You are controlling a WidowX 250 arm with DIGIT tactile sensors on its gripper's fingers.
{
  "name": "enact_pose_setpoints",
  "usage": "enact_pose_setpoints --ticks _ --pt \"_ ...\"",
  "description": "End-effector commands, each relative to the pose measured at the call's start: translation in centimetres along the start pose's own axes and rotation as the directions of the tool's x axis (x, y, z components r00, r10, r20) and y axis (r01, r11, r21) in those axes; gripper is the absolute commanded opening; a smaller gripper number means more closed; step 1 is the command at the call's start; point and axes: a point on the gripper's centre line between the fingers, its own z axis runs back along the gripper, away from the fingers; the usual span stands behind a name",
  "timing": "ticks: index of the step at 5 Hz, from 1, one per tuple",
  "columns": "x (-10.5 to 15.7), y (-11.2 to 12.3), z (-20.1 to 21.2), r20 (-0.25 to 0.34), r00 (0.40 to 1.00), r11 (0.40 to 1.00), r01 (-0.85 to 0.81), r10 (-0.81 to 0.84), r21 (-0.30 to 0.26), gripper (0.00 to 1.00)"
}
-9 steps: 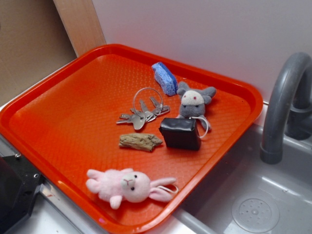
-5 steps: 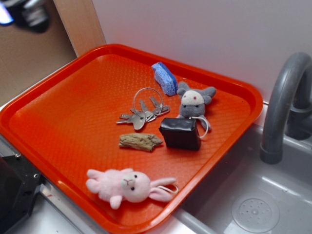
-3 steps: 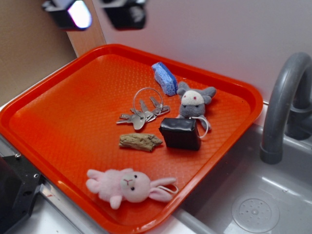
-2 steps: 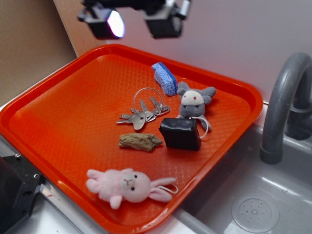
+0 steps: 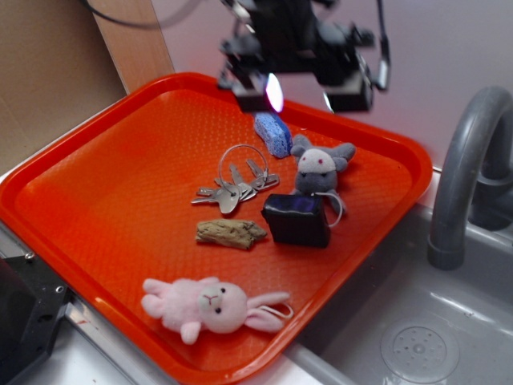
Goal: Grab the gray animal.
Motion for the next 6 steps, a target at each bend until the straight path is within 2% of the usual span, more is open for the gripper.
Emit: enact_pose_setpoints --ticks 1,2,3,4,5,6 --pt "0.8 0.8 -6.2 -0.007 0.999 0.997 0.034 -0.034 0.069 1.00" --pt "0.0 1.5 -8.3 -0.045 0.997 0.995 0.070 -0.067 0.065 0.00" --pt "-0.7 1.4 -8.1 -0.039 0.994 0.993 0.102 -0.100 0.051 0.00" --pt "0.2 1.2 -4.4 -0.049 0.989 0.990 0.142 -0.142 -0.001 0.00" --pt "1.5 1.0 0.4 -0.134 0.959 0.968 0.249 -0.250 -0.026 0.00" --pt "2.4 2.3 4.3 -0.167 0.930 0.945 0.323 -0.327 -0.053 0.00"
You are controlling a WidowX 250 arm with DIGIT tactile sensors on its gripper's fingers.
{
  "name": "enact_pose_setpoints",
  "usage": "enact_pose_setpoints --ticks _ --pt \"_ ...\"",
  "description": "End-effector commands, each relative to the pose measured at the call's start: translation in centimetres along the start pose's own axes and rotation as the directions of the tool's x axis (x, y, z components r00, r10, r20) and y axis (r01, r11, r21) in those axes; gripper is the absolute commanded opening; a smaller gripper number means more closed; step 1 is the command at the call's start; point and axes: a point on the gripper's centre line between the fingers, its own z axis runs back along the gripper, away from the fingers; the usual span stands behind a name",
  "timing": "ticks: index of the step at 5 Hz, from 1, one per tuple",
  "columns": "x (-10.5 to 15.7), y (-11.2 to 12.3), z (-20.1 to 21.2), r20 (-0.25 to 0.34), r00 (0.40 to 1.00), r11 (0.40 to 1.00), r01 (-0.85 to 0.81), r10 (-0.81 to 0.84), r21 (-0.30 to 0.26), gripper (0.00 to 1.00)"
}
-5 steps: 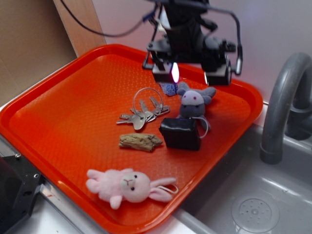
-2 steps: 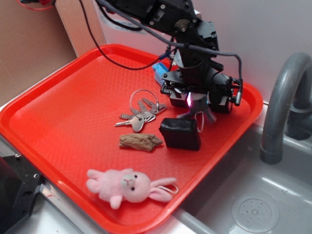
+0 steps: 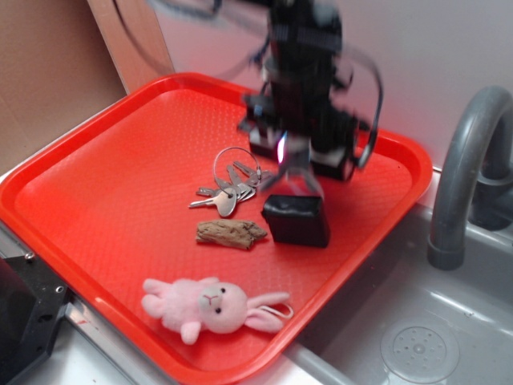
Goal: Grab the gray animal.
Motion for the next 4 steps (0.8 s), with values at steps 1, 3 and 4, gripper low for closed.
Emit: enact_pose_setpoints --ticks 1,3,4 --pt "0.4 5.2 10.7 0.060 0.993 0.994 0.103 -0.100 -0.040 0.00" --pt "-3.0 10.5 17.7 0.131 0.979 0.986 0.160 -0.154 -0.041 0.00" --pt "-3.5 12.5 21.1 0.172 0.980 0.992 0.113 -0.102 -0.059 0.00"
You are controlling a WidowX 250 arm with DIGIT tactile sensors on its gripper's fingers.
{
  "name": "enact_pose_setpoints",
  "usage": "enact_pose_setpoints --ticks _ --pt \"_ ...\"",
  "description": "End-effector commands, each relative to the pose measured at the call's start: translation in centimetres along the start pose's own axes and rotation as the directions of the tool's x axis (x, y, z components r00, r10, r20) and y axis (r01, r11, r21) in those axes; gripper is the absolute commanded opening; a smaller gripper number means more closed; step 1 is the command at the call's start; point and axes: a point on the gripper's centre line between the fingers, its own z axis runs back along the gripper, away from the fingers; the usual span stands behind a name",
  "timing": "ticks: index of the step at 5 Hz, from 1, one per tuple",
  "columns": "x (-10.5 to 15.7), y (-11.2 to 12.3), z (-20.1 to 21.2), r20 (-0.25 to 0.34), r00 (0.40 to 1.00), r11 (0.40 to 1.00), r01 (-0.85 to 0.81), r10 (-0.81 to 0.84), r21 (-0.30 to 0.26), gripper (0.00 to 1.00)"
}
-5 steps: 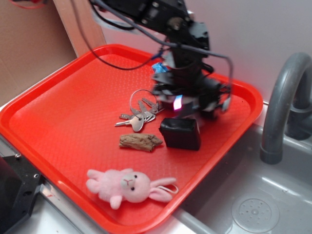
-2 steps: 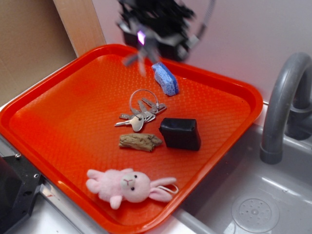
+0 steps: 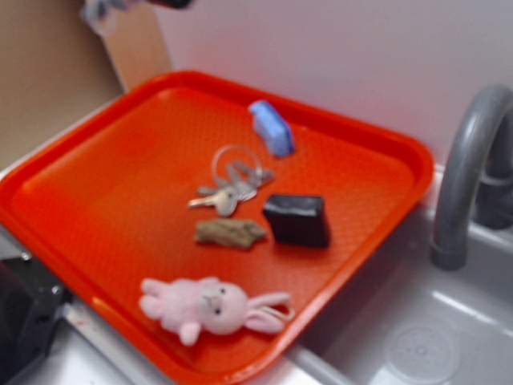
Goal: Grab the gray animal.
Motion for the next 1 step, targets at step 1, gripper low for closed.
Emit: enact_pose_setpoints --ticks 1 --pt "0.54 4.58 6.28 0.109 0.991 0.996 -0.068 0.074 -0.055 0.00"
